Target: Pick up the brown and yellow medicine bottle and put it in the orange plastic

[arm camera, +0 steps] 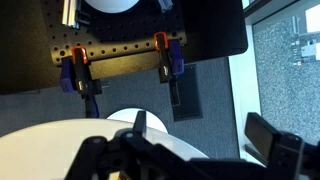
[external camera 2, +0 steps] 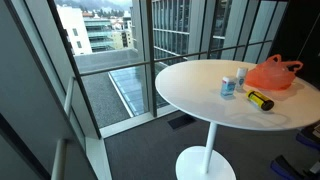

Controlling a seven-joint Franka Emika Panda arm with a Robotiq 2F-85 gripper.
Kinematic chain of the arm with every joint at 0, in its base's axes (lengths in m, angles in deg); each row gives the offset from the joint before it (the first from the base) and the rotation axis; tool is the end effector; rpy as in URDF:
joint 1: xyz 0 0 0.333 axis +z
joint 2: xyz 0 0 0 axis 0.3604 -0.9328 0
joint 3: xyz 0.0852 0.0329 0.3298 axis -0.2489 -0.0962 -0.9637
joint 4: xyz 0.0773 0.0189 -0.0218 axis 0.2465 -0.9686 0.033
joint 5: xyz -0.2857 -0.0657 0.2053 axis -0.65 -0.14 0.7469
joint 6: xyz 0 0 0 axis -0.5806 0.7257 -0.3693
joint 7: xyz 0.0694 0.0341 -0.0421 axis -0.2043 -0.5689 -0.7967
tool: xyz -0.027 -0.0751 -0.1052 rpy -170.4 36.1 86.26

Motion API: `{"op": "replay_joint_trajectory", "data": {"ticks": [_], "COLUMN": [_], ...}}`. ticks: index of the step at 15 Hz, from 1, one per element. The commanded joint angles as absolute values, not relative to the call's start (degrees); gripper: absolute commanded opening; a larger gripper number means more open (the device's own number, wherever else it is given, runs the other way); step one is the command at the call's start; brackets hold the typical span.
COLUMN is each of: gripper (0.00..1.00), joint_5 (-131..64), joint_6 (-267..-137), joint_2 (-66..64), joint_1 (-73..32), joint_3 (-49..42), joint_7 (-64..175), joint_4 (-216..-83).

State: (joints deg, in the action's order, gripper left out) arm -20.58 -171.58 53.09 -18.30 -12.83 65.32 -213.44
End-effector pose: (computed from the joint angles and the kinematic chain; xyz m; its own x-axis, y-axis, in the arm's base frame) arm 0.2488 0.0561 0.4084 0.9428 -0.1910 -0.2732 -0.2061 -0.9781 -0.0276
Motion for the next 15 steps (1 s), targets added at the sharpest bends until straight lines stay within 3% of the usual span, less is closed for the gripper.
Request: {"op": "replay_joint_trajectory", "data": {"ticks": [1, 9, 15], "gripper": [1.0, 1.0, 1.0], "joint_5": [-20.5, -23.5, -29.2], "joint_6": [-171.4, -173.3, -182.1], "joint_2": [53.1, 50.5, 44.4], "joint_1": [-18.6, -21.0, -24.9], "joint_3": [-13.1, -13.2, -13.2], "joint_7": [65.2, 66.4, 68.8], "joint_4": [-213.3, -209.4, -206.2]}}
